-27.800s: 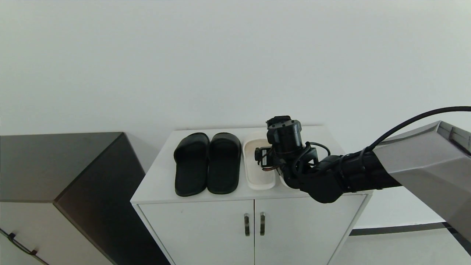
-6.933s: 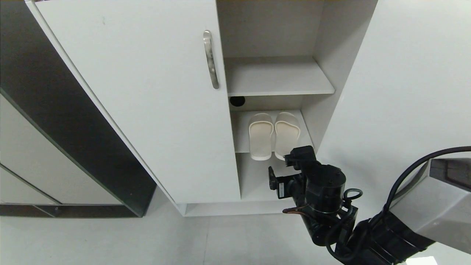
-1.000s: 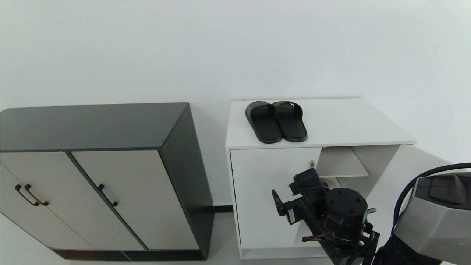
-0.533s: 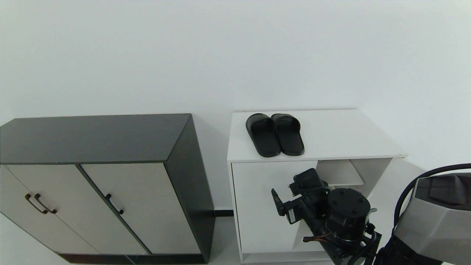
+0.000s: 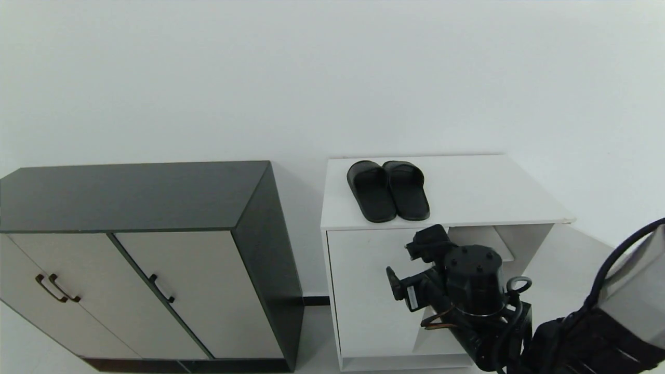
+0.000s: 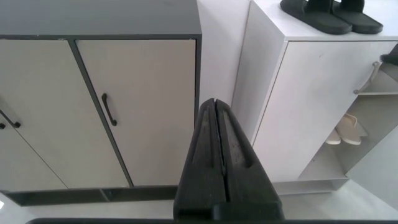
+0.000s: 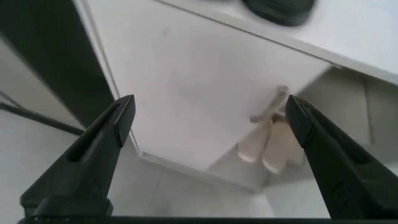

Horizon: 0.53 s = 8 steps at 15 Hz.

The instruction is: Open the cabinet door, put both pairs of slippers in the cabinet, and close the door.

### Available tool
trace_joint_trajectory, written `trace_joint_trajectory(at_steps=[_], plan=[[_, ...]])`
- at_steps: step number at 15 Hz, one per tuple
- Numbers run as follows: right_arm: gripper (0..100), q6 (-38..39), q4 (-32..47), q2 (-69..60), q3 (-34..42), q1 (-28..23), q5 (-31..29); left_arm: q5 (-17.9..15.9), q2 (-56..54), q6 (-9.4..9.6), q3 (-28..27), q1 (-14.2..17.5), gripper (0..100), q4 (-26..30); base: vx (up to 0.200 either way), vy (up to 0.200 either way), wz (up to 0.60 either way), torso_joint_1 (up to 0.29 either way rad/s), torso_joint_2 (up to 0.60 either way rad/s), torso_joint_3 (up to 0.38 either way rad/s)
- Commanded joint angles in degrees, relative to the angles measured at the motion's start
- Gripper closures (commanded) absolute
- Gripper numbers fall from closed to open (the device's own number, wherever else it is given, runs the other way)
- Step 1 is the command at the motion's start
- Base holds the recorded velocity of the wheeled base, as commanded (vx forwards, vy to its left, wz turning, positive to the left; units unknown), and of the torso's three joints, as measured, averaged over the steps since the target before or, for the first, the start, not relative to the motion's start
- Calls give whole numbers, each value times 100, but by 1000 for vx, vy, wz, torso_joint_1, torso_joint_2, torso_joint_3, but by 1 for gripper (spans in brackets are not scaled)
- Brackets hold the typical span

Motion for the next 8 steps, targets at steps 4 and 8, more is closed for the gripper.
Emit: trace_joint_trajectory(at_steps=[4, 8], plan=[[0, 1044, 1797, -972, -1191, 99, -664, 3, 0, 10, 0, 2, 100, 0, 50, 0, 0, 1, 2, -1], [0, 1062, 1797, -805, -1199, 11, -664, 3, 9, 19, 0, 2, 100, 0, 200, 0, 0, -1, -4, 7]])
